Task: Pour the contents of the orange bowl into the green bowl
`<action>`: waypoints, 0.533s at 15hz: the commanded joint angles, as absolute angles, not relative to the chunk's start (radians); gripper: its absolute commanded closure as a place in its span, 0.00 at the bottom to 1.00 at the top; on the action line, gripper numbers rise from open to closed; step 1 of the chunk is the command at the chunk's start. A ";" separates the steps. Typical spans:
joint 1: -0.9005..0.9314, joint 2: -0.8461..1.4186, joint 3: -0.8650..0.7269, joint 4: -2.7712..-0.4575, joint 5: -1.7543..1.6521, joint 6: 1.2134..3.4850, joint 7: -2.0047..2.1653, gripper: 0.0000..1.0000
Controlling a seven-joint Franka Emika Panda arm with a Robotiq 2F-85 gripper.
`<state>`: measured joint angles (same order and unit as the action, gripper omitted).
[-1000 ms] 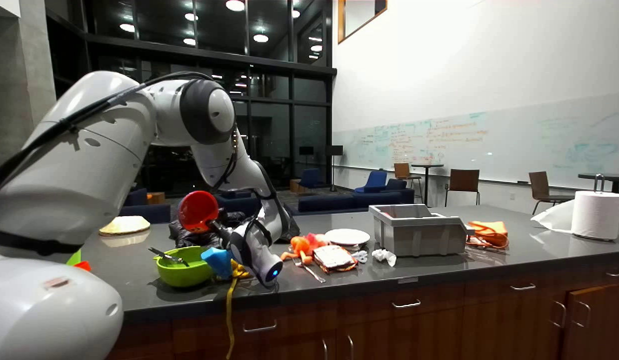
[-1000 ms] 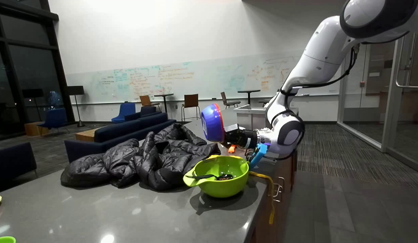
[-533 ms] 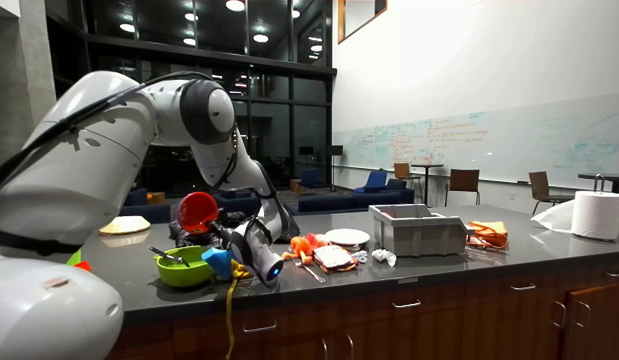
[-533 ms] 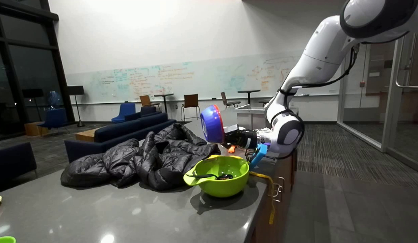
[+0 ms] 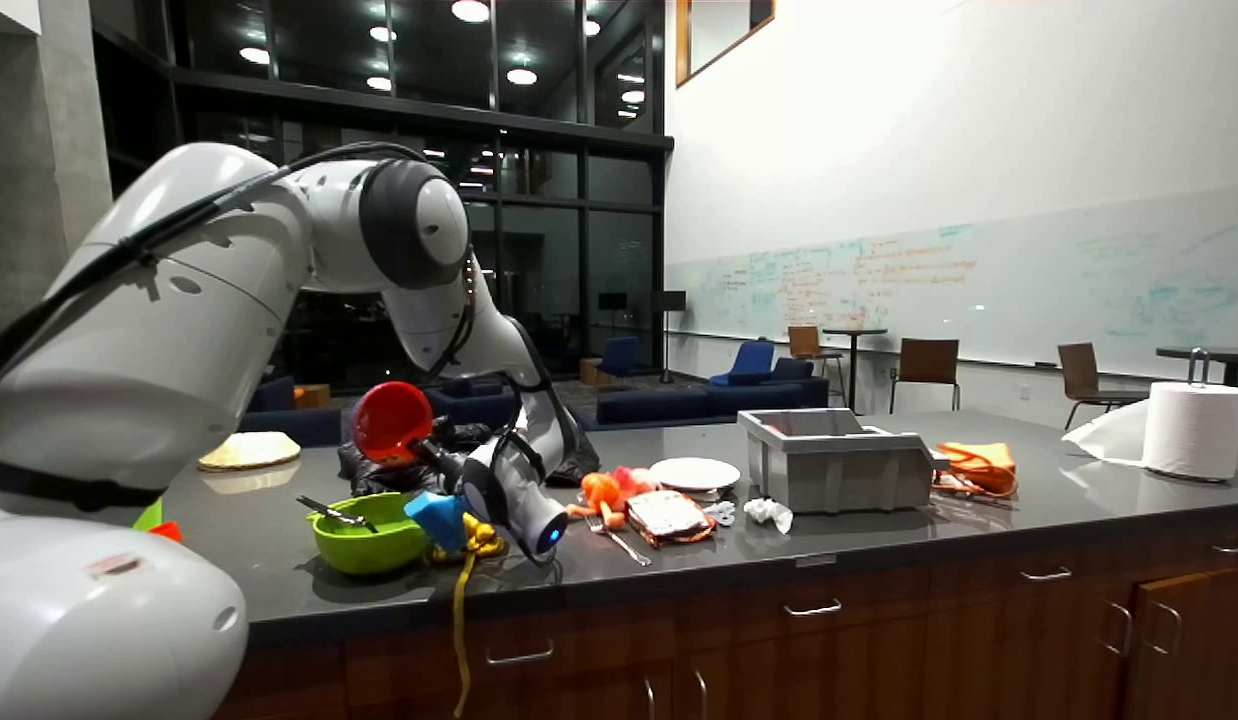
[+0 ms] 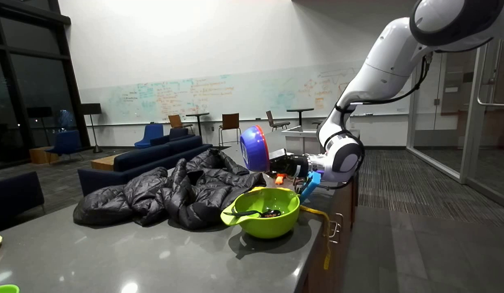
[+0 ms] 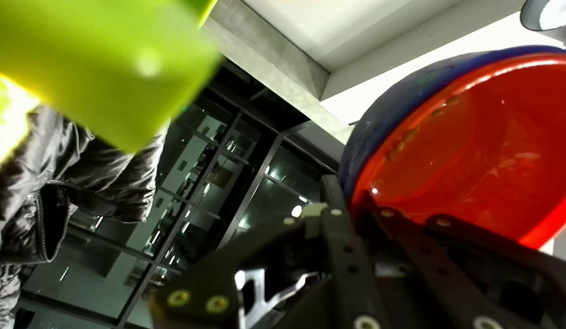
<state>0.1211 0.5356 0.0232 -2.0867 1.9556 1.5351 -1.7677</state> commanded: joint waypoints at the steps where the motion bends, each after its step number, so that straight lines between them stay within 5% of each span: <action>1: 0.128 0.517 0.015 -2.071 1.920 1.551 -1.742 0.98; 8: 0.131 0.511 0.014 -2.058 1.883 1.568 -1.743 0.98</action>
<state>0.1211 0.5349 0.0231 -2.0628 1.9197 1.5441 -1.7676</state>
